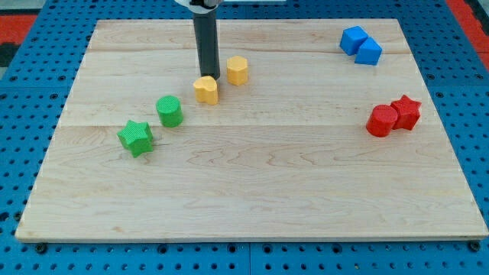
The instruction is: Move arm above to the blue blocks
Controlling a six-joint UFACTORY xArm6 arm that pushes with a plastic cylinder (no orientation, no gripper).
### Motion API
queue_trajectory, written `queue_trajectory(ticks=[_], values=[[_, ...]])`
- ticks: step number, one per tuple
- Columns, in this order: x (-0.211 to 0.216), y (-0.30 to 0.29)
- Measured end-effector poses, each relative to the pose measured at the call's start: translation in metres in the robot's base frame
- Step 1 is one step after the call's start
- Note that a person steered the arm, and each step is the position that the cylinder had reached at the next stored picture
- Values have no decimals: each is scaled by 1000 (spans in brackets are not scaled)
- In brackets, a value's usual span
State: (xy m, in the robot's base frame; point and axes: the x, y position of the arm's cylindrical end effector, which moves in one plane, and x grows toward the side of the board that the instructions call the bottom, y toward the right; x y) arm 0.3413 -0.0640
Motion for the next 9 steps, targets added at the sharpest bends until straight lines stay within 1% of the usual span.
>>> queue_trajectory(ticks=[2,3,4,5,7,8,9], values=[[-3,-2],[-16,-38],[-16,-80],[-26,-91],[-125,-59],[-125,-9],[-126,87]])
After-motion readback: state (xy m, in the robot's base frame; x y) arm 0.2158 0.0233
